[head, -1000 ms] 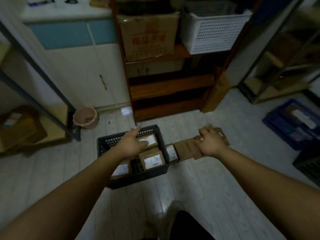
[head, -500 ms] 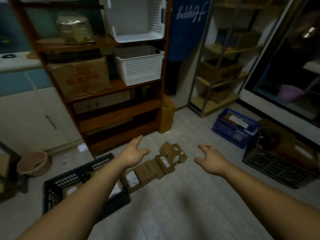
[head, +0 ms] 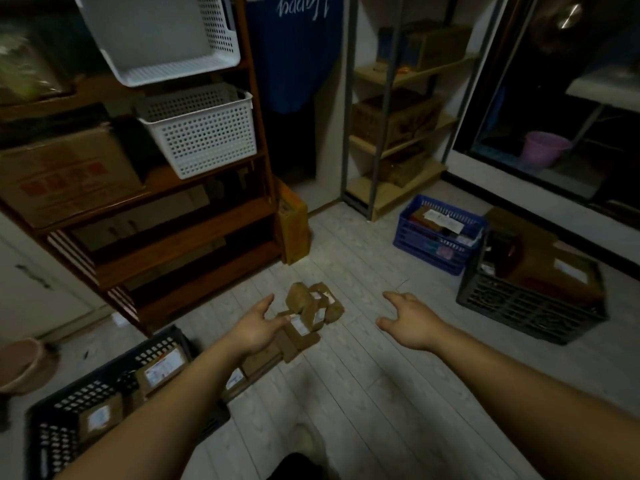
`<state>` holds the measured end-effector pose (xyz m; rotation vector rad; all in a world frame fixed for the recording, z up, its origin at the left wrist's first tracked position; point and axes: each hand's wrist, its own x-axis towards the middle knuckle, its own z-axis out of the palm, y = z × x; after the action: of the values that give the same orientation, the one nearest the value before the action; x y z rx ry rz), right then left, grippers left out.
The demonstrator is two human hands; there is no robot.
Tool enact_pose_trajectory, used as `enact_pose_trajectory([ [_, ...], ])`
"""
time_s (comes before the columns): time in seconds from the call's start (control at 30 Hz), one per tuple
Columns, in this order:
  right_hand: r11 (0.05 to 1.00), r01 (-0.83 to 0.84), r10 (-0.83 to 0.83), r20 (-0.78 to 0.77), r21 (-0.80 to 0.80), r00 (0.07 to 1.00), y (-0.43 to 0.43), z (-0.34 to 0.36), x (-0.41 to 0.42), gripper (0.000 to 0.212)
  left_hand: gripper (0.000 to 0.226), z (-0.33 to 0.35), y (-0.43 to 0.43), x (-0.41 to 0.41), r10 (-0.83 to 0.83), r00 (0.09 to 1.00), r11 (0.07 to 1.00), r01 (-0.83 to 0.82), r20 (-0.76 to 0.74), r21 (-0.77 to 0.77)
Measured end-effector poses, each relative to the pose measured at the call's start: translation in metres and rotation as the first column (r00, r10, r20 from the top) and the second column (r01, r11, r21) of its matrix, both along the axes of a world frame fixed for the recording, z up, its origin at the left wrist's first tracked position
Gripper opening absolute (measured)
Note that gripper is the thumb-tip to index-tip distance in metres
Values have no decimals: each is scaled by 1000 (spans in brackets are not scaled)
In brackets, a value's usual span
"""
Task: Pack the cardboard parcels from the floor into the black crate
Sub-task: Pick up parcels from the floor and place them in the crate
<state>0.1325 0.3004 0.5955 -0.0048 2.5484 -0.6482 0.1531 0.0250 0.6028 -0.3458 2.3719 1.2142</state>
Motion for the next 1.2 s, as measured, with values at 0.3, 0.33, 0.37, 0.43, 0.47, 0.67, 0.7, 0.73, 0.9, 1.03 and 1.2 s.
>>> enact_pose_trajectory([
  [0.3,1000,7,-9,55,27,998,-4,-20,-127,72,64,-35,9,-127,-29,998,999,27,60,39],
  [0.33,999,19,-21,62,34,998,-1,-20,-142,72,62,-37,9,-141,-28,998,999,26,61,48],
  [0.37,999,30,-33,71,39,997,2,-21,-155,72,61,-37,9,-153,-34,998,998,31,61,50],
  [0.43,998,47,-50,91,39,995,9,-22,-181,73,63,-42,6,-179,-64,995,998,62,76,29],
  [0.47,998,51,-55,100,38,993,12,-23,-193,74,65,-45,3,-189,-68,994,998,67,83,13],
  [0.67,998,-39,31,153,53,988,12,-43,-261,72,71,-71,-6,-232,20,989,1000,-21,149,3],
  [0.7,996,-72,63,167,52,984,11,-47,-273,71,71,-74,-4,-237,41,987,999,-41,157,0],
  [0.73,993,-109,98,187,47,977,10,-53,-284,71,72,-79,-4,-242,69,982,998,-69,174,-8],
  [0.9,947,-320,305,264,17,915,14,-89,-344,70,74,-102,17,-267,237,946,972,-233,222,-42],
  [1.03,899,-437,414,345,-12,842,37,-122,-398,70,67,-122,51,-287,333,929,941,-316,163,-123],
  [1.2,930,-363,358,384,-63,851,50,-186,-460,68,46,-187,72,-309,354,915,935,-353,192,-41],
])
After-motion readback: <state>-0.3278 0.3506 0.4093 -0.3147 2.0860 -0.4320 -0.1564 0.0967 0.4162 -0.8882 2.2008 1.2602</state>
